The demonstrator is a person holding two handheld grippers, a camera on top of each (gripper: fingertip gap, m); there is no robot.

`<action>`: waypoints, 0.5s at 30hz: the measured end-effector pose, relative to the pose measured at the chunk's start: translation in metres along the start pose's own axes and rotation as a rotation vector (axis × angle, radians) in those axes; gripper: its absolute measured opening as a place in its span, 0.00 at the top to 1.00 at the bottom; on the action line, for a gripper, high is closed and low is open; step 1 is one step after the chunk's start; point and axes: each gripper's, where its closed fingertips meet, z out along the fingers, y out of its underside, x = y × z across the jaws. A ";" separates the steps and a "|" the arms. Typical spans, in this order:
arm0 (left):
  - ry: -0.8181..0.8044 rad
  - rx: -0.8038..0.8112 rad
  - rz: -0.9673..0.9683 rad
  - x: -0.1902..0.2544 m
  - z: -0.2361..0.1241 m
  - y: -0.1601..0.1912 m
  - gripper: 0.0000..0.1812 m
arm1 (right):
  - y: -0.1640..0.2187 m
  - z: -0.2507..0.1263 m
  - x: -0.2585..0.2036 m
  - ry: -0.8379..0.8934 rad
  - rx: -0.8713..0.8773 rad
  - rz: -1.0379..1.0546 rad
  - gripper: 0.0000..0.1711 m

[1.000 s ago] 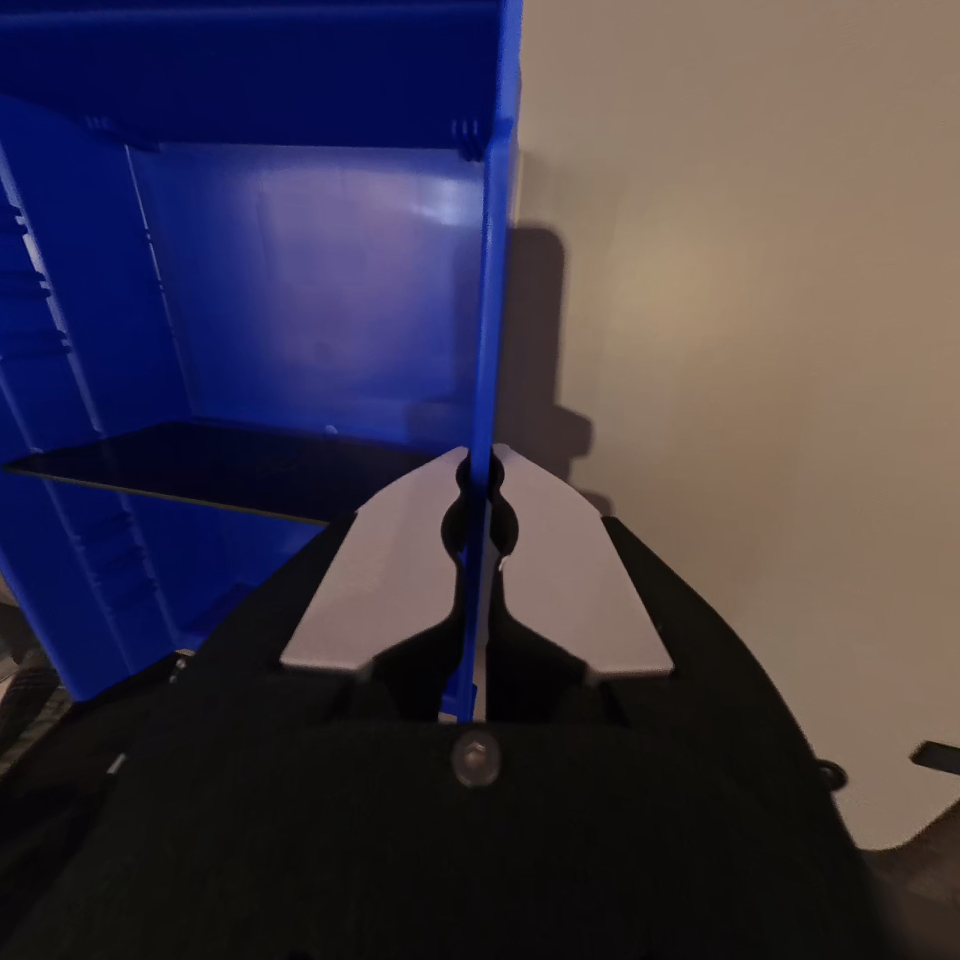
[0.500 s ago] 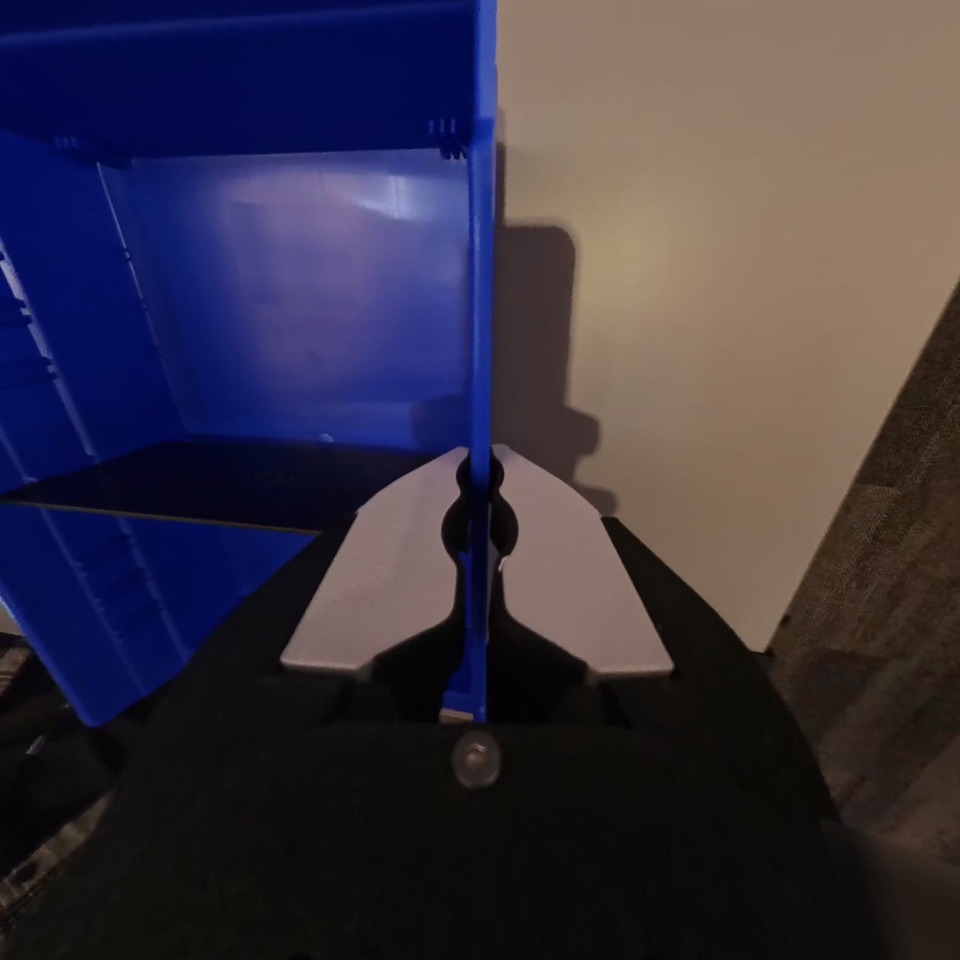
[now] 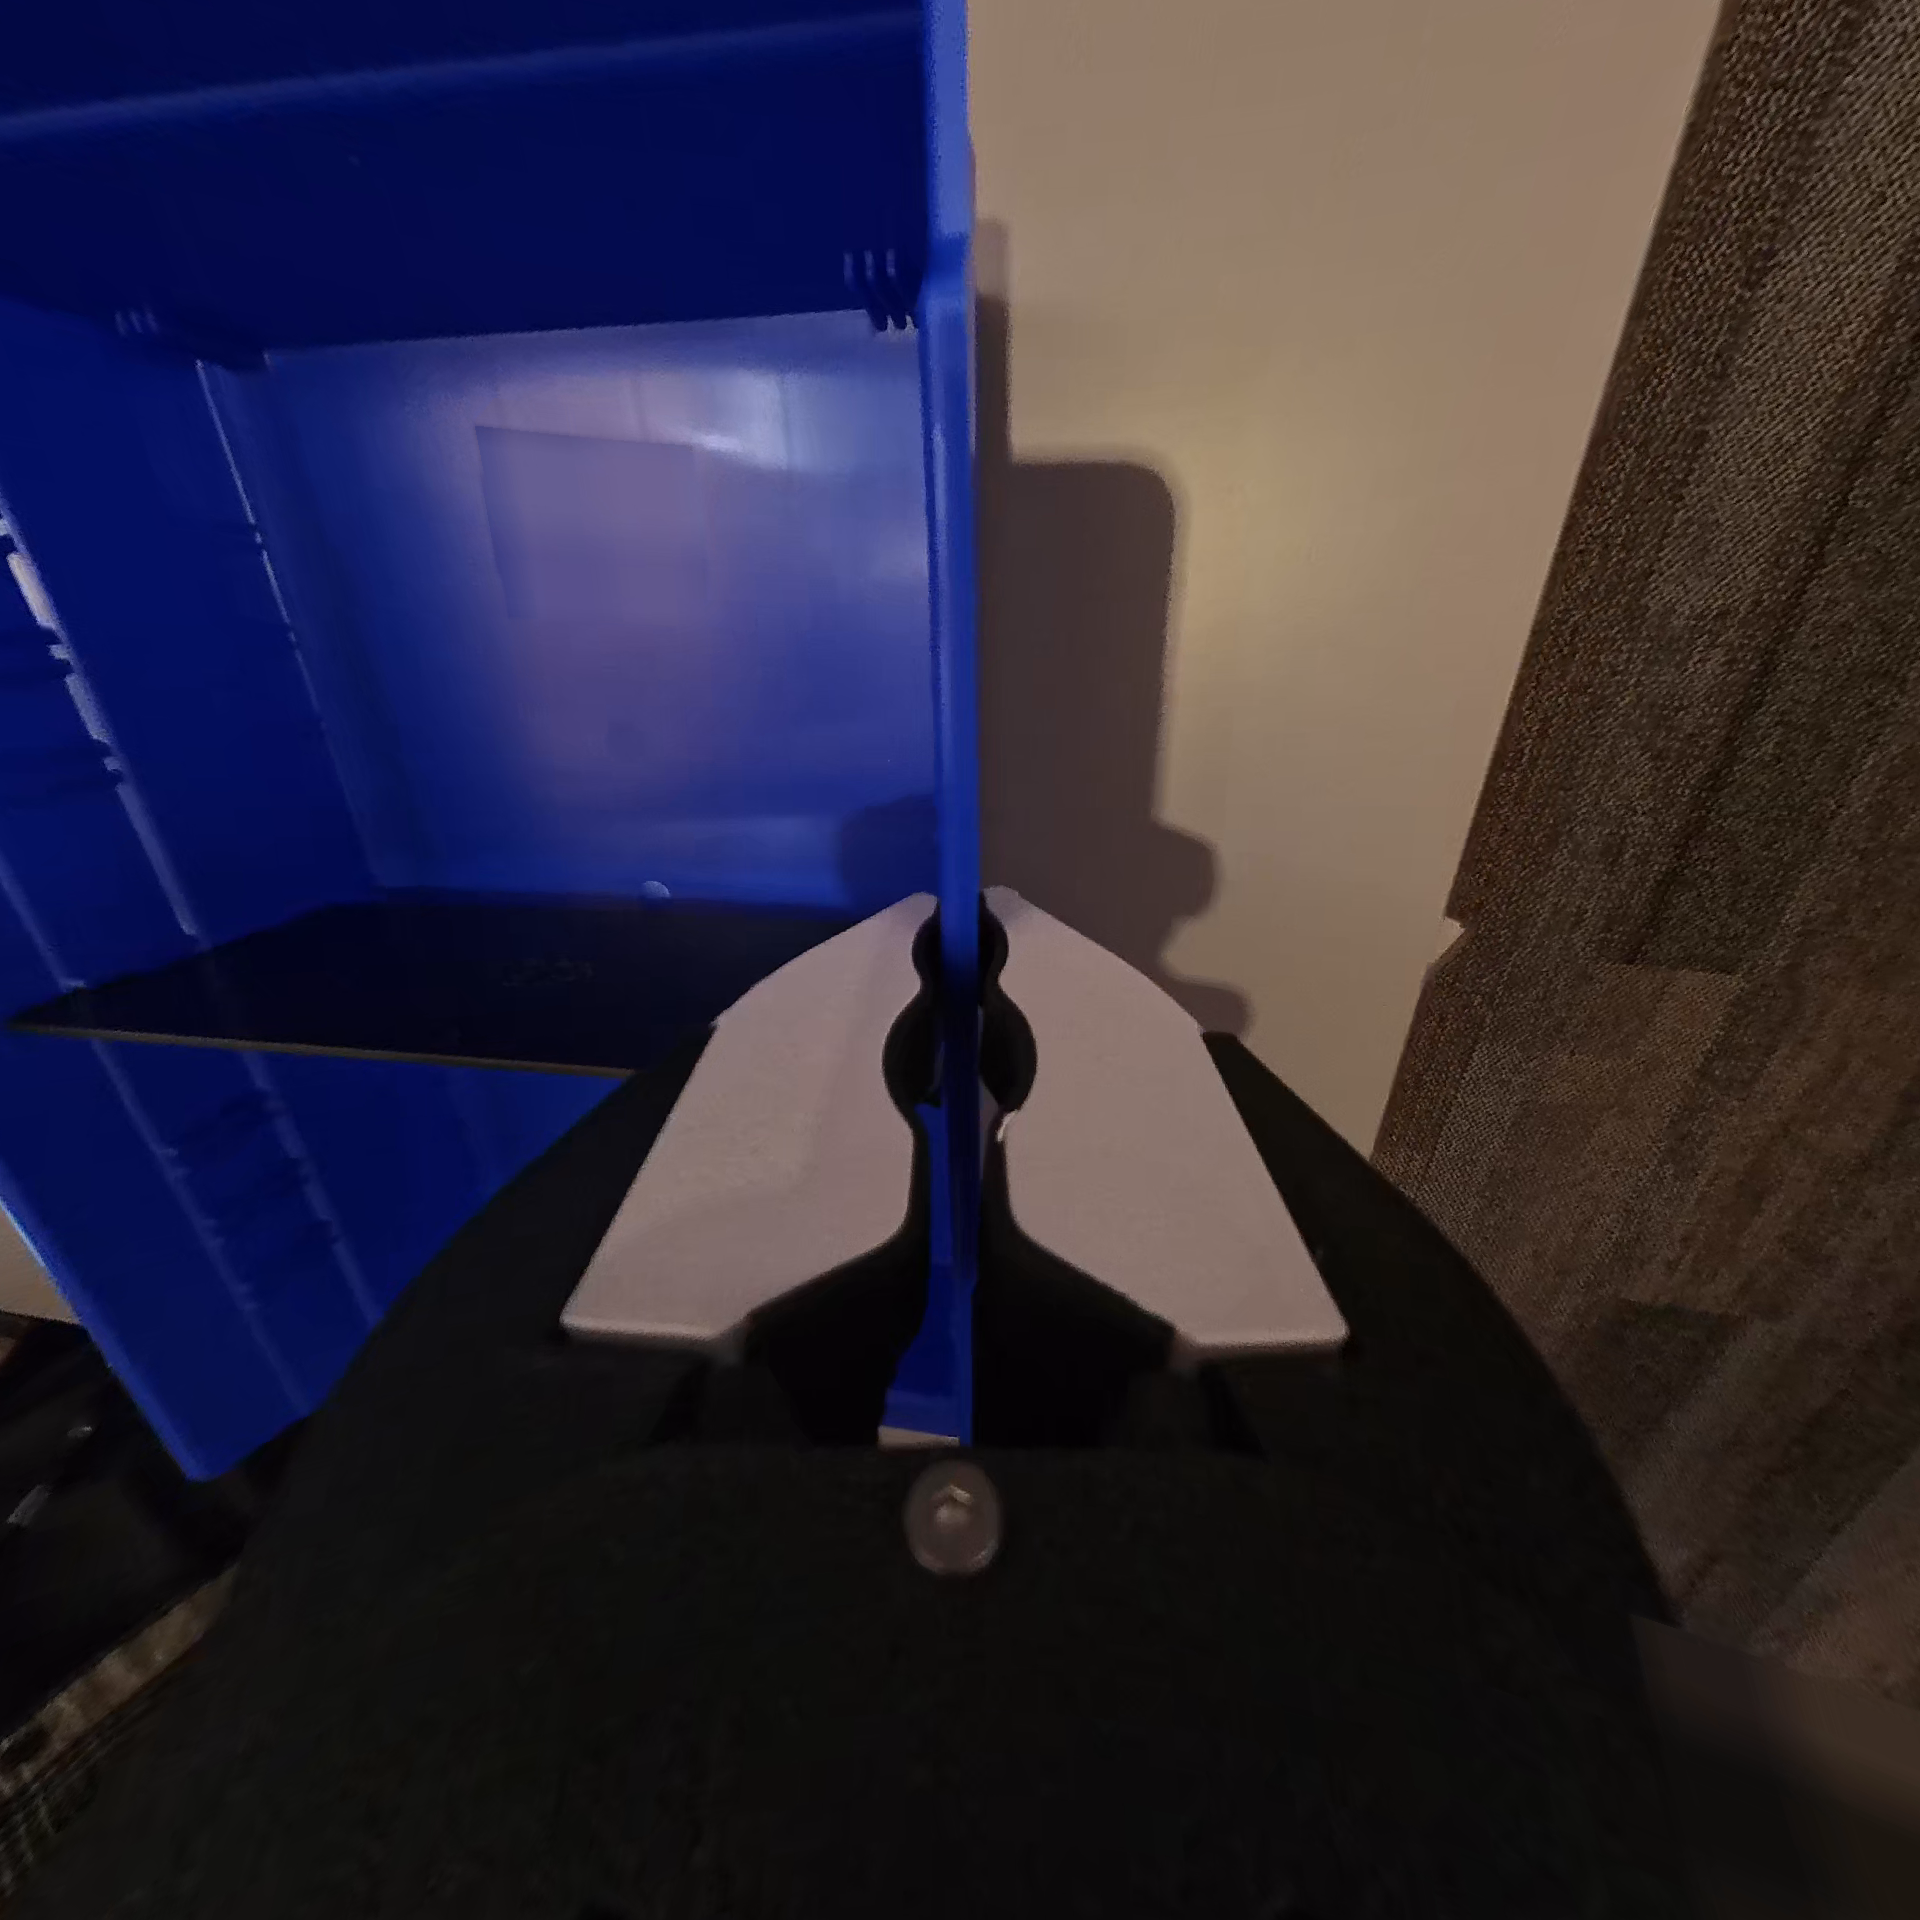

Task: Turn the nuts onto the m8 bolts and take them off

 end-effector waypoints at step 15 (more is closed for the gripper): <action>-0.042 0.001 -0.012 -0.008 -0.001 -0.004 0.64 | -0.008 -0.003 0.026 0.018 0.006 -0.004 0.98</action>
